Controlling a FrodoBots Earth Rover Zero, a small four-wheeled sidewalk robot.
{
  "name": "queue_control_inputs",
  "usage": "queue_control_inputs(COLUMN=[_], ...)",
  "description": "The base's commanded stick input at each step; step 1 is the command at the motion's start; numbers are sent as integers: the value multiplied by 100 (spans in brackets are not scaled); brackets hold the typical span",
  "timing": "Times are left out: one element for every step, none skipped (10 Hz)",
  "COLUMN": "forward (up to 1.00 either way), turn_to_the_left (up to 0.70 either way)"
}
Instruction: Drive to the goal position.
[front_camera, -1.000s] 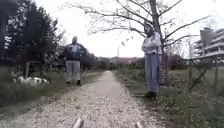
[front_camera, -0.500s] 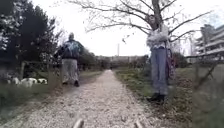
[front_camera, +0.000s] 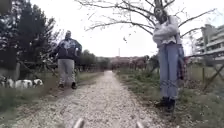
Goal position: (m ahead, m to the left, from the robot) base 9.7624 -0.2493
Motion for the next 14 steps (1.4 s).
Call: queue_control_inputs(forward=[50,50,50,50,50,50,50,50,50,50,50,50,50,50], turn_to_the_left=[0,0,0,0,0,0,0,0,0,0,0,0,0,0])
